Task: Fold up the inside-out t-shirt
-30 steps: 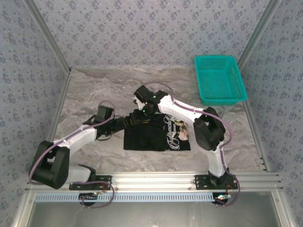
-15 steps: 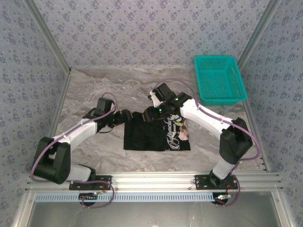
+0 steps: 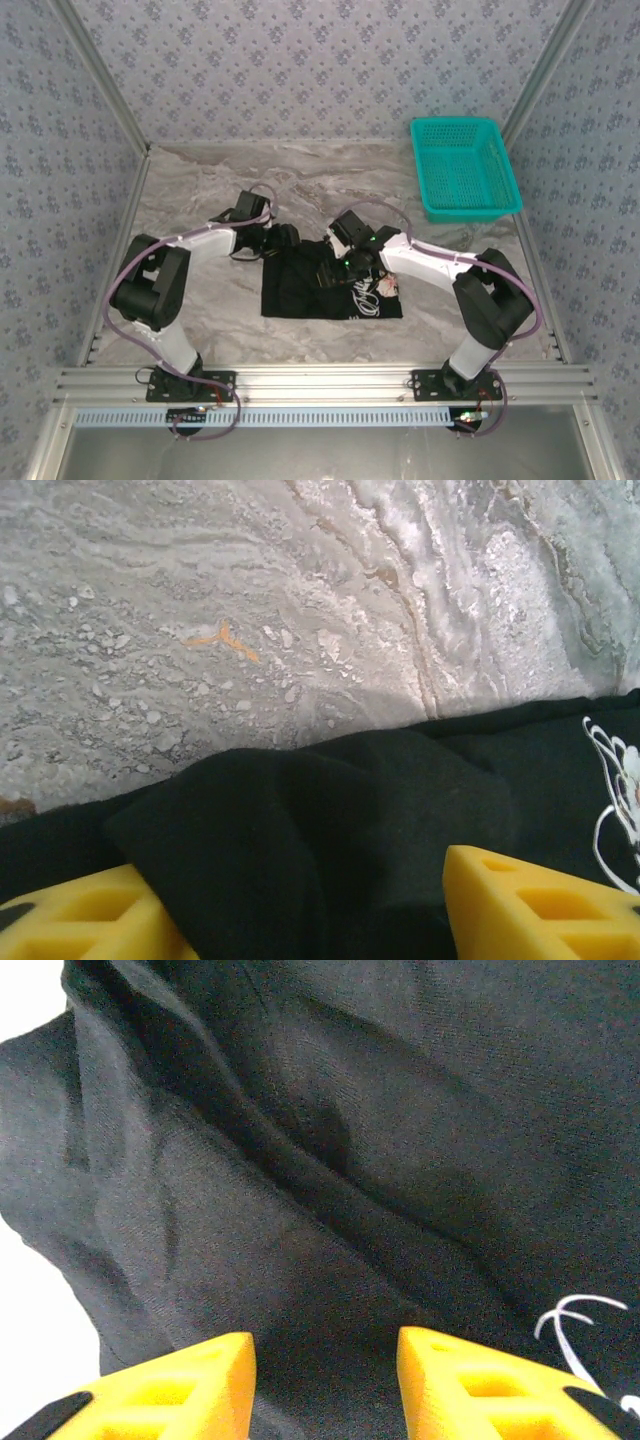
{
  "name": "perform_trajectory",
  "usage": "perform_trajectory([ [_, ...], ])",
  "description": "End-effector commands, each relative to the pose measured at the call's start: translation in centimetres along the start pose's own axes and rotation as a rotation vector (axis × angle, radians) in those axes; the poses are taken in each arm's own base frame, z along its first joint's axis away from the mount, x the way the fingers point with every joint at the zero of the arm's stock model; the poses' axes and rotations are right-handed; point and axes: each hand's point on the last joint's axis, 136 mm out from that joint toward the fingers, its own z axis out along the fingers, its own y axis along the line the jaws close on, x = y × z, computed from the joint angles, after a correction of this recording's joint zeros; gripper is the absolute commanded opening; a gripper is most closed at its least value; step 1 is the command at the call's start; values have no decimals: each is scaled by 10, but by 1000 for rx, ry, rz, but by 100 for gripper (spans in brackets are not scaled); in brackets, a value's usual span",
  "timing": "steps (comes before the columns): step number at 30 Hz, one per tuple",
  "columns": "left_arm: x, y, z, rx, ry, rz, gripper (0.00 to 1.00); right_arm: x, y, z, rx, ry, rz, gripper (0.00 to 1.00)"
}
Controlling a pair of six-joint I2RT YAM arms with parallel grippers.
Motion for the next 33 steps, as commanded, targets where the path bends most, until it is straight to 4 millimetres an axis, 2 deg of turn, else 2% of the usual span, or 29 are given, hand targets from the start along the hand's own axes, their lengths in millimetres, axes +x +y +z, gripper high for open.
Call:
perform_trajectory([
  [1,-4,-1,-3,4,-4,-2,49,8,0,5,-4,12,-17,41],
  [5,-15,11,-11,-3,-30,-23,33,18,5,2,-32,30,-79,34],
  [9,-23,24,-19,-25,-49,-27,23,30,24,-4,-124,58,-182,30],
  [14,-29,39,-22,-54,-62,-42,17,41,49,-15,-227,66,-320,30],
  [18,-36,42,-30,-77,-92,-33,17,34,64,-34,-302,-8,-359,34],
  [21,-37,41,-39,-85,-116,-31,23,17,43,-48,-216,-121,-286,41],
  [23,-35,40,-42,-77,-123,-37,28,8,12,-53,-97,-168,-186,50],
  [26,-33,39,-43,-73,-122,-42,32,9,-23,-51,3,-157,-67,60],
  [29,-32,38,-43,-67,-120,-44,34,7,-25,-35,-8,-134,-53,67],
  [31,-33,36,-44,-65,-121,-39,35,6,-19,-23,-24,-113,-63,67],
  [33,-33,37,-46,-69,-122,-35,35,6,-11,-13,-50,-94,-76,62],
])
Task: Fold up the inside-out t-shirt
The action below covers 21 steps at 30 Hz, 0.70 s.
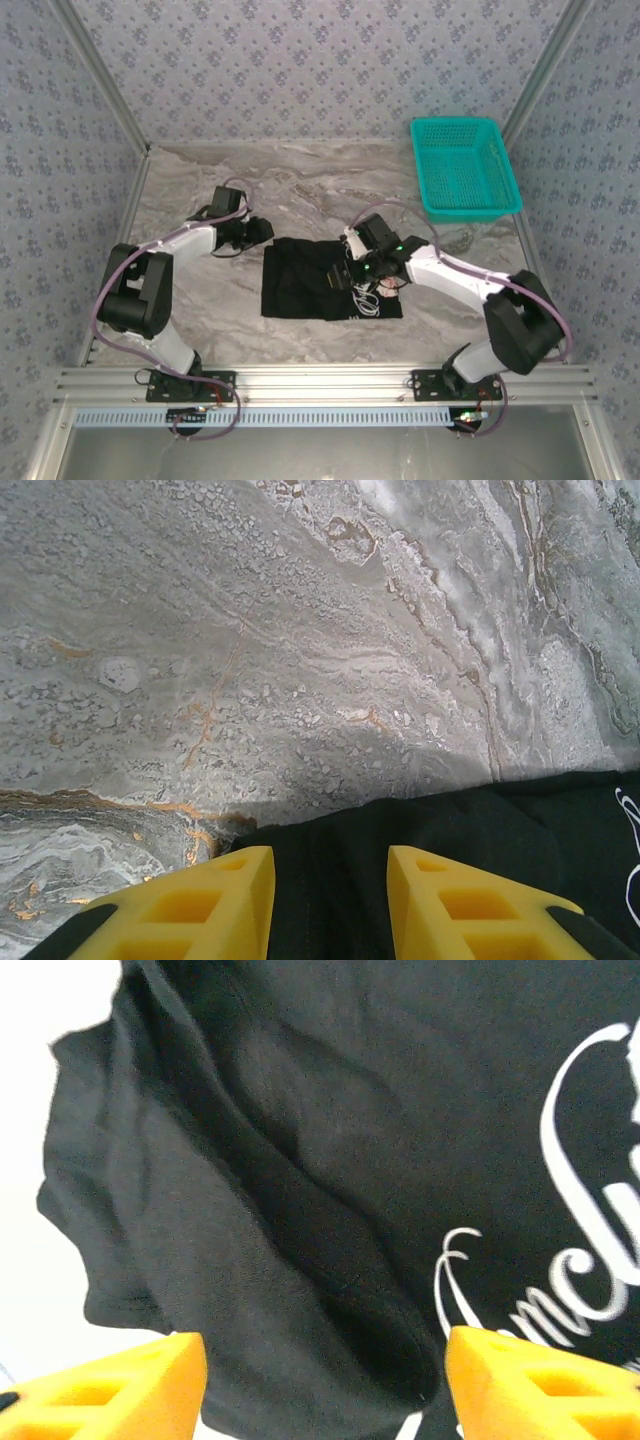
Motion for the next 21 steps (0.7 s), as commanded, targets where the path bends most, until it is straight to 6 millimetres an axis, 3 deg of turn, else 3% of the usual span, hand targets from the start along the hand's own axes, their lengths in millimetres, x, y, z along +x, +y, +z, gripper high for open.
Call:
perform_trajectory([
  [1,0,-1,-10,-1,-8,6,35,0,10,16,-26,21,3,59],
  [7,2,3,-13,-19,-9,18,36,2,31,24,-74,47,-31,27],
  [14,1,9,-16,-47,-20,24,36,-10,78,18,-145,17,-125,5],
  [21,-3,25,-26,-93,-53,1,36,-4,144,41,-281,74,-227,4],
])
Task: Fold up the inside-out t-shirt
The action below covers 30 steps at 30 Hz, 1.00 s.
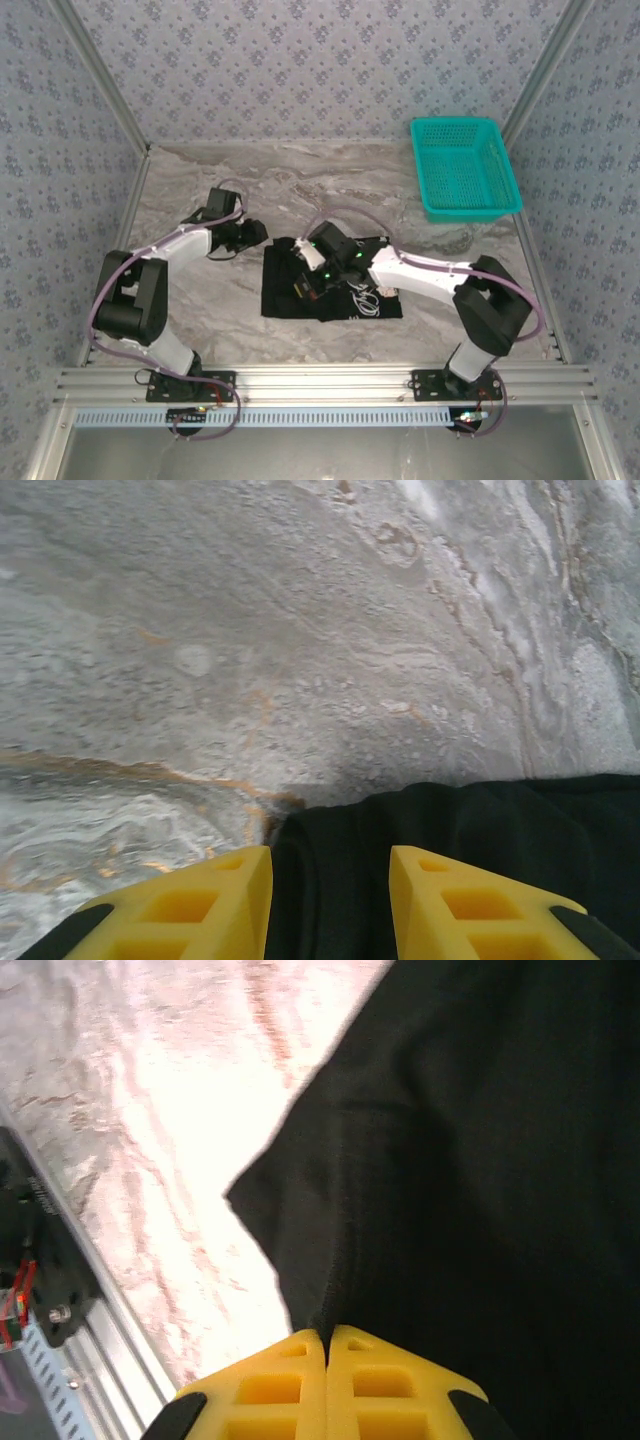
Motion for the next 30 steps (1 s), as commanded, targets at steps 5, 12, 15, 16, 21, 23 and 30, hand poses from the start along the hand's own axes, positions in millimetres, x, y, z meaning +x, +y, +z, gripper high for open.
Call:
perform_trajectory([
  [5,-3,25,-18,-76,-52,-25,37,-15,77,41,-188,56,-137,6],
  [12,1,58,-24,-120,-82,-115,45,-12,125,46,-301,95,-253,37],
  [15,6,57,-29,-108,-81,-114,51,-4,103,39,-232,114,-248,53],
  [16,8,55,-32,-99,-80,-113,53,-4,97,33,-216,108,-248,59],
  [21,21,47,-51,-80,-69,-85,58,-19,92,-6,-210,7,-271,66],
  [23,28,40,-58,-60,-57,-60,61,-27,62,-14,-162,-43,-192,67],
  [30,60,-18,-70,18,14,93,61,-19,-70,-20,62,-61,172,64],
])
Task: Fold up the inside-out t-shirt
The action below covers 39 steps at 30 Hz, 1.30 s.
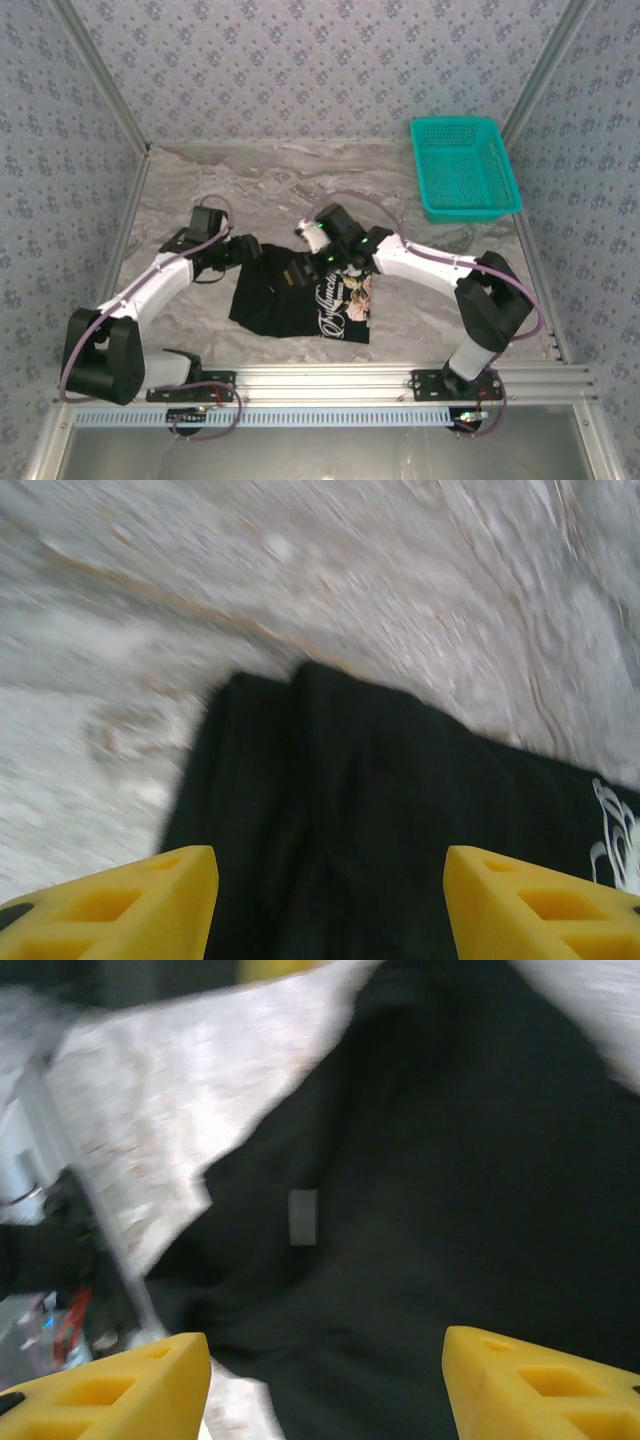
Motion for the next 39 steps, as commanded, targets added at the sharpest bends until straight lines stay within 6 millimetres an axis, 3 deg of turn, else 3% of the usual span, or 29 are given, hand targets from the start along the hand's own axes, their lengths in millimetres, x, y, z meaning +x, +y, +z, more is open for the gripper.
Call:
perform_trajectory([
  [1,19,-33,-11,53,55,79,62,19,-50,1,111,34,156,63],
  [3,33,-42,-5,49,96,116,62,29,-67,1,150,72,191,63],
  [5,40,-38,6,3,126,135,62,43,-86,3,195,120,242,61],
  [8,30,-17,18,-133,105,158,62,68,-113,3,276,196,342,57],
  [11,20,-17,32,-166,103,186,62,97,-136,-9,369,263,440,52],
  [16,1,-42,58,-112,98,230,56,135,-149,-34,448,266,570,48],
  [18,-6,-53,68,-90,108,256,49,140,-147,-40,454,241,596,47],
  [21,-19,-72,82,-46,108,317,40,138,-142,-44,443,181,610,47],
  [24,-32,-78,102,-65,119,385,32,131,-136,-51,441,130,588,47],
  [28,-60,-89,124,-90,100,440,28,98,-123,-62,393,-4,477,47],
  [33,-87,-118,126,-32,51,473,37,57,-109,-71,335,-116,362,47],
  [39,-93,-125,113,-1,94,469,56,-3,-118,-79,327,-240,290,52],
])
